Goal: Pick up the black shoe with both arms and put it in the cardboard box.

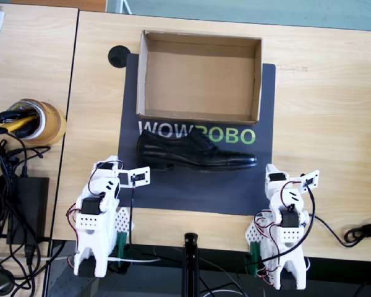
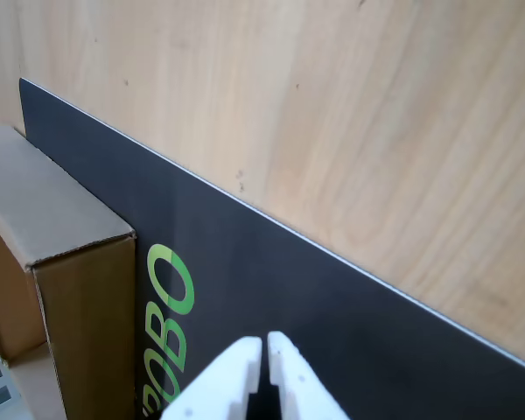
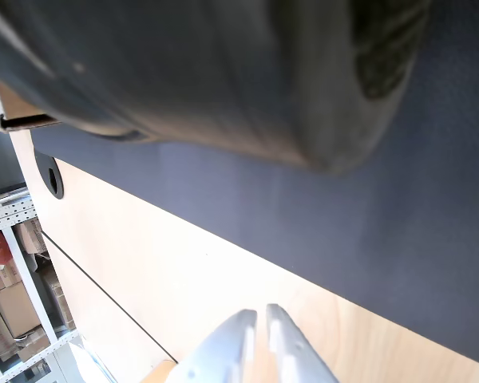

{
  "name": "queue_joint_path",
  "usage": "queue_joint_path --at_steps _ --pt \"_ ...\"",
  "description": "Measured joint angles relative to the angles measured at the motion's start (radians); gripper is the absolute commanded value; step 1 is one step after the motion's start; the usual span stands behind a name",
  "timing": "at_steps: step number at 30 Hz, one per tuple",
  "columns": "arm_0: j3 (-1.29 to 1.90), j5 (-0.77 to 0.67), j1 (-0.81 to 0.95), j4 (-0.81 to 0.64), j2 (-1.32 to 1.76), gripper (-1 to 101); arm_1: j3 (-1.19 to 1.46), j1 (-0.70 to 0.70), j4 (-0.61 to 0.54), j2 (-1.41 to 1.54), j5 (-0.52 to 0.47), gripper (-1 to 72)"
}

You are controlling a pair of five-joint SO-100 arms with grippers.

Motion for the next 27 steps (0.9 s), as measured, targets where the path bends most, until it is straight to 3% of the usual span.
queue_joint_path --at_steps 27 --pt "-0.012 0.000 0.000 0.005 0.006 0 -0.141 0.101 0.006 -0.044 0.009 -0.2"
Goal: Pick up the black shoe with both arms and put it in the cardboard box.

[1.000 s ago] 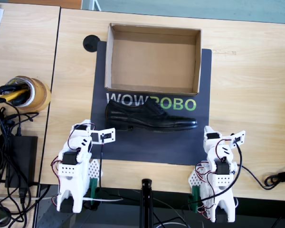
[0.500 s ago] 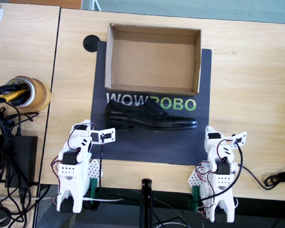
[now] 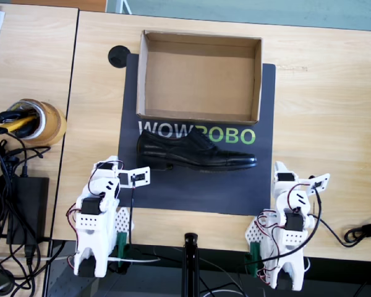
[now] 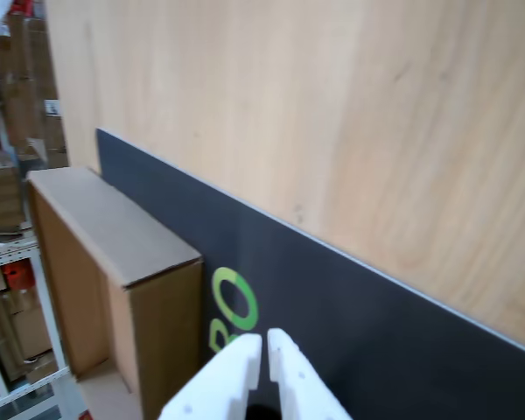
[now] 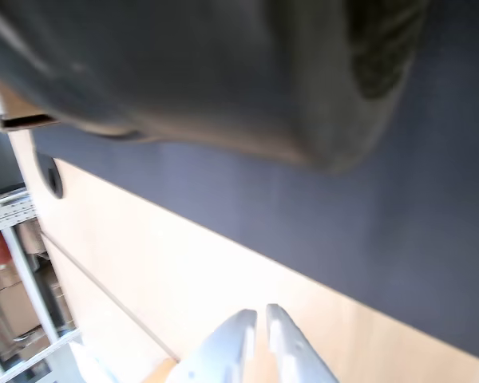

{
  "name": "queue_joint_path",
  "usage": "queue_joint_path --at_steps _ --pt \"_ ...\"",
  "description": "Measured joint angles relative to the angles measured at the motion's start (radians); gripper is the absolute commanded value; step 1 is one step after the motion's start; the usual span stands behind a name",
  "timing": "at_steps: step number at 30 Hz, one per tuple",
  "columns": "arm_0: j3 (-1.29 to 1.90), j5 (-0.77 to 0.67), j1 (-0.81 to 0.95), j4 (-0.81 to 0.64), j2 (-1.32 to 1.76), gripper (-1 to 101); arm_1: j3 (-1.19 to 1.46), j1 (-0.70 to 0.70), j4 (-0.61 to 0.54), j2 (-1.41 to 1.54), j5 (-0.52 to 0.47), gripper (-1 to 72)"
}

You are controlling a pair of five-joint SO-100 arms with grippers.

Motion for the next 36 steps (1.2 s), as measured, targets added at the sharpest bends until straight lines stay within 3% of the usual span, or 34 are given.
queue_joint_path --at_steps 8,20,36 --pt "-0.117 -0.012 0.000 0.014 -0.069 0 -0.259 -0.002 0.044 -0.233 0.009 -0.2" --pt "-0.454 -0.054 -0.003 0.107 -0.443 0 -0.638 -0.034 0.295 -0.526 -0.025 -0.2" --pt "-0.956 -0.130 0.078 0.365 -0.727 0 -1.008 -0.247 0.514 -0.824 -0.041 -0.2"
